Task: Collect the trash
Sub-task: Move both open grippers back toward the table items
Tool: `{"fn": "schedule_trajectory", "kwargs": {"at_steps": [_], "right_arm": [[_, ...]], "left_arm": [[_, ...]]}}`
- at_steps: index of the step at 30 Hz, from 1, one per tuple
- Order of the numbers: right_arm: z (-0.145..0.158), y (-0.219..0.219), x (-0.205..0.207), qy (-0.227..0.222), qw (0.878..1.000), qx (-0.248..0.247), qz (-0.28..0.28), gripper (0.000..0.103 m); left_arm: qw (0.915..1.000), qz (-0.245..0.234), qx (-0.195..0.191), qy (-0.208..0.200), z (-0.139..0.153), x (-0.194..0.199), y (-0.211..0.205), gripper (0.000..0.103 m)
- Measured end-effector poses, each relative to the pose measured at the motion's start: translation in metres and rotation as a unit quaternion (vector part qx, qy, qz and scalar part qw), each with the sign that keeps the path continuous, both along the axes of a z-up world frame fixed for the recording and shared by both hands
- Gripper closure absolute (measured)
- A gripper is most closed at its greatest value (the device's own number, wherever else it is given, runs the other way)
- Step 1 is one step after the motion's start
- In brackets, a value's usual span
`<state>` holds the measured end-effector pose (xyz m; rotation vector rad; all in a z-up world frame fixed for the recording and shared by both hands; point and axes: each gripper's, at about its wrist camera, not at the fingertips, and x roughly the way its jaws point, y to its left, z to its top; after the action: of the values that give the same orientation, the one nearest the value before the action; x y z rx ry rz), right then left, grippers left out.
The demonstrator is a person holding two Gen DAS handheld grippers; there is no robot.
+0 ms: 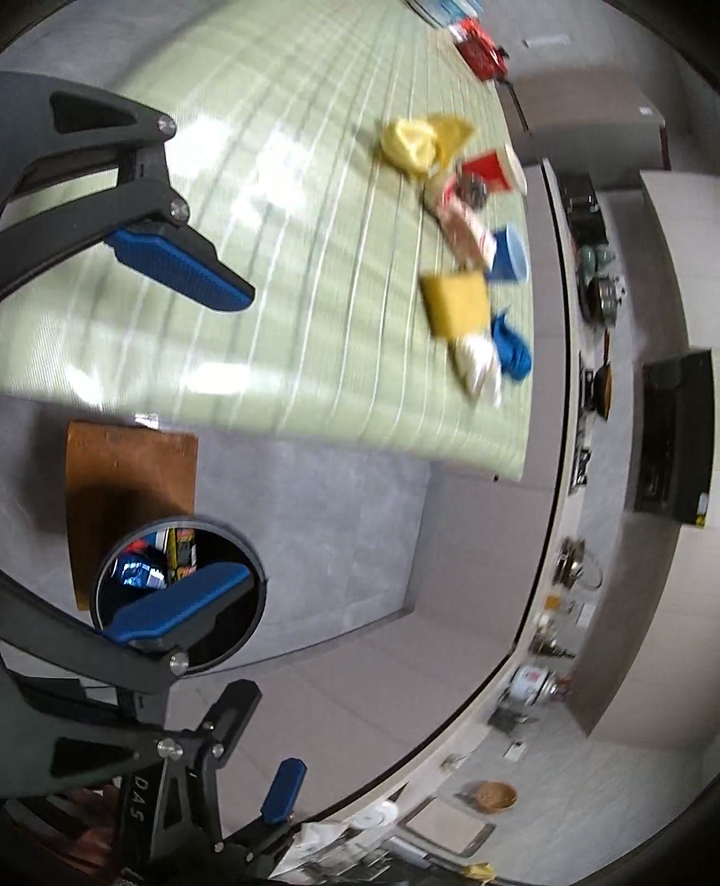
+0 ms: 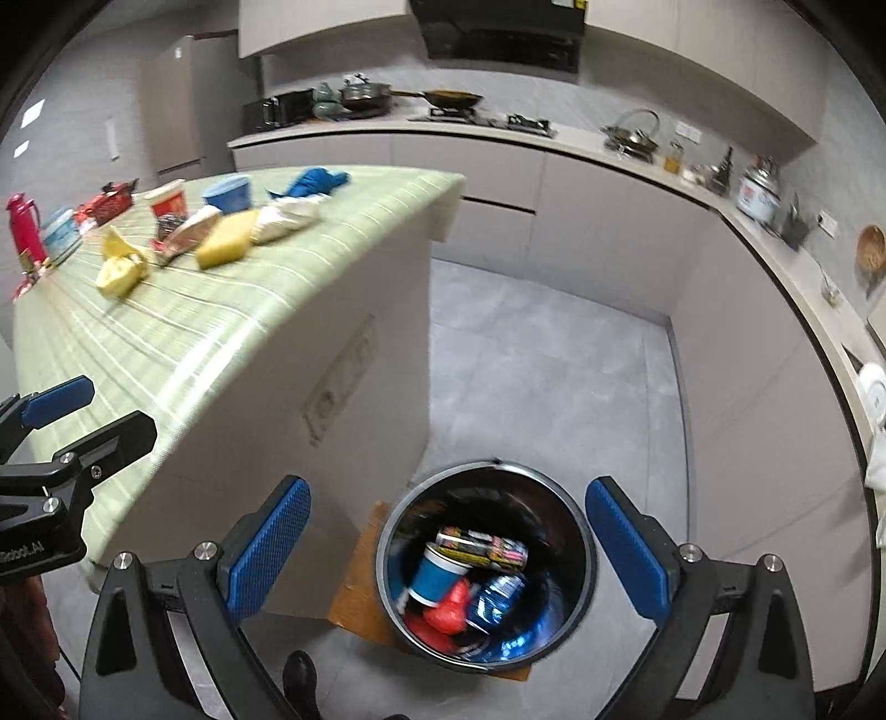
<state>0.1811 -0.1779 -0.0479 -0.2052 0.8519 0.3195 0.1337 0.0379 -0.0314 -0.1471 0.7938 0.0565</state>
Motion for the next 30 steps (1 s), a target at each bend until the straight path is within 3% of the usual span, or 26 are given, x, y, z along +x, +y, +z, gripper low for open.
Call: {"fn": "schedule_trajectory", "kwargs": {"at_steps": [15,30], "right_arm": [[0.026,0.105,-0.011,-0.009,0.997,0.034,0.069,0.002],[0.041,0.175,0.024,-0.014,0.997,0.053,0.052,0.004]], "left_arm": [[0.9971,0.074,0.002,-0.016,0.012,-0.033,0.098,0.01],[0.9943,0.103,-0.008,-0.026,0.011,-0.01,0.191,0.01]]}}
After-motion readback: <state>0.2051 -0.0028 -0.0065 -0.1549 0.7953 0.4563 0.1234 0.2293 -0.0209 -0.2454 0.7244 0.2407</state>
